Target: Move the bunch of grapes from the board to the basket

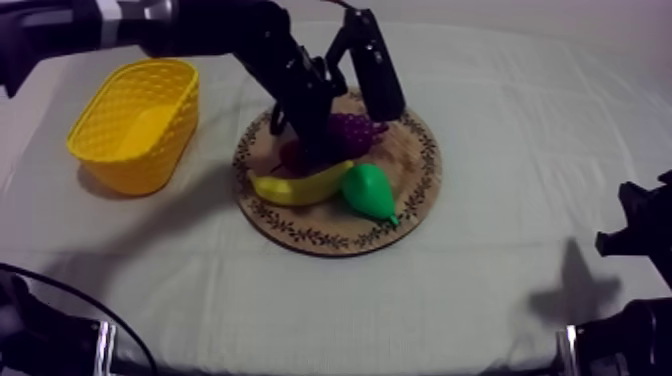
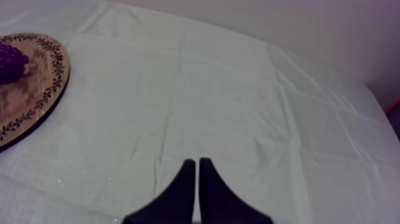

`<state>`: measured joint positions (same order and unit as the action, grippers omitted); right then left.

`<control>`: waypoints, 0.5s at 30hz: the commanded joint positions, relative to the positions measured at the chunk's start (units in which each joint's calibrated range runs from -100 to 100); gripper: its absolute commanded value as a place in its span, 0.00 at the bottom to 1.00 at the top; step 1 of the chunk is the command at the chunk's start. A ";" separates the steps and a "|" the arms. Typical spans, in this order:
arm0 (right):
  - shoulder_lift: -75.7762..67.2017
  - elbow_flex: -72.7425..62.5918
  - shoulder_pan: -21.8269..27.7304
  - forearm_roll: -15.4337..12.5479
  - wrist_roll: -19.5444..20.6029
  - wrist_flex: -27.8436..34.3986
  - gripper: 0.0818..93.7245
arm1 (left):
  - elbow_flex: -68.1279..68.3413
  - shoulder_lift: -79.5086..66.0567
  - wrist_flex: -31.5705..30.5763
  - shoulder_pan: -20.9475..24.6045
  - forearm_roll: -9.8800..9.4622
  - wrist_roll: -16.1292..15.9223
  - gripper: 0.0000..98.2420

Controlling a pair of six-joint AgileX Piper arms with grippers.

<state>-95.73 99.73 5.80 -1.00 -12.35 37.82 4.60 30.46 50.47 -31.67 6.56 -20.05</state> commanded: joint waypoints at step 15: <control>-0.02 0.04 0.02 0.00 -0.03 0.00 0.00 | -8.65 8.37 4.50 0.20 -0.32 0.60 0.91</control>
<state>-95.73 99.73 5.80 -1.00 -12.35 37.82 -3.73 38.59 54.78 -31.47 6.30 -19.47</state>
